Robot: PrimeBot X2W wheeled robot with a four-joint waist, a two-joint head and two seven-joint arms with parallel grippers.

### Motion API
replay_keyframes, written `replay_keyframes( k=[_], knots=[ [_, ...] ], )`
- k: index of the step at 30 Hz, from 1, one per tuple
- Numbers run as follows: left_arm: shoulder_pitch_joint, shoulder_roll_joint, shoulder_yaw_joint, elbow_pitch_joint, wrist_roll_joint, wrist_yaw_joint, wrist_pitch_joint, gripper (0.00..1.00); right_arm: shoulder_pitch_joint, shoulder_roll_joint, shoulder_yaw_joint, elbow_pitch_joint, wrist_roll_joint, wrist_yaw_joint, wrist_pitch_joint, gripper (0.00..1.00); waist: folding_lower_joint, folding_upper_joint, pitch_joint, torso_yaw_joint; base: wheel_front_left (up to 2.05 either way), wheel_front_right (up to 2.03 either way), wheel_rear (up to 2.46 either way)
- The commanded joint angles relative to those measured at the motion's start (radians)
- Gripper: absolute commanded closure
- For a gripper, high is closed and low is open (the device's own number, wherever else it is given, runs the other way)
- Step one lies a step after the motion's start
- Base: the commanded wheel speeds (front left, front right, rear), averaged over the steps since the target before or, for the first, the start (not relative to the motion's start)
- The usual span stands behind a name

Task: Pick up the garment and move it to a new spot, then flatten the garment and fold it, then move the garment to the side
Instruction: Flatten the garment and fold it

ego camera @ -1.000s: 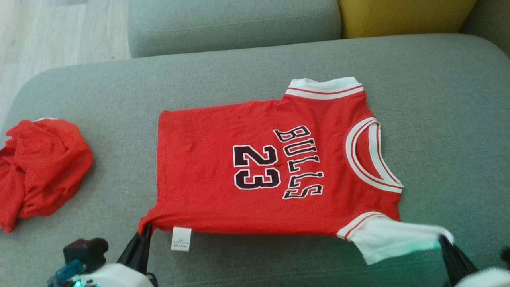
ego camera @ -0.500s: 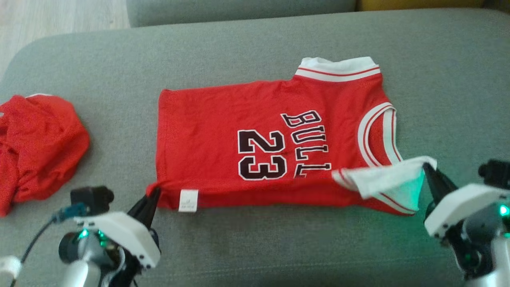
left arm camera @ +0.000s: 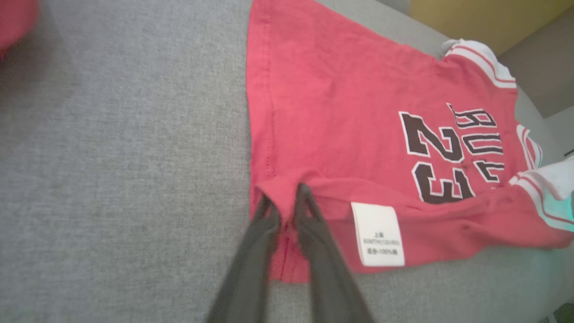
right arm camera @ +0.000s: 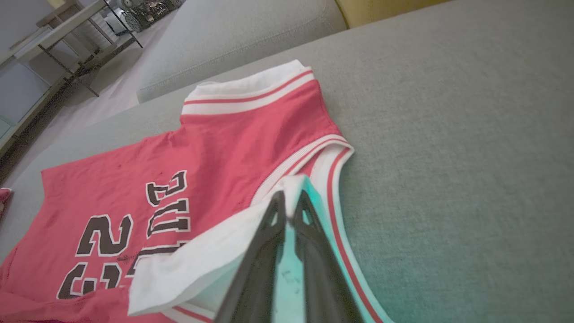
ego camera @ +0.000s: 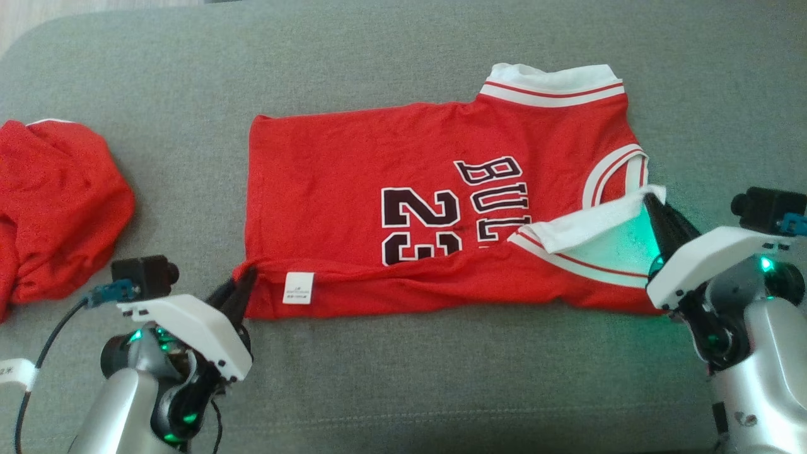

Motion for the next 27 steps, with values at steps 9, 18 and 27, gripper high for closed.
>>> replay_keyframes(
  k=[9,18,27],
  knots=[
    [-0.038,-0.01,0.053,-0.031,0.06,0.011,-0.205,0.0,-0.026,-0.032,0.071,-0.061,-0.001,-0.001,-0.227,0.0,0.0,0.0,-0.002,0.007,0.0,0.0,0.0],
    [0.036,-0.019,0.045,-0.113,0.213,0.094,-0.464,0.0,0.119,-0.017,0.036,-0.227,-0.133,-0.001,-0.382,0.0,0.0,0.0,-0.057,0.01,0.0,0.0,0.0],
    [0.147,0.002,0.023,-0.181,0.297,0.155,-0.498,0.0,0.285,0.037,0.011,-0.376,-0.214,-0.001,-0.335,0.0,0.0,0.0,-0.115,-0.01,0.0,0.0,0.0]
  ],
)
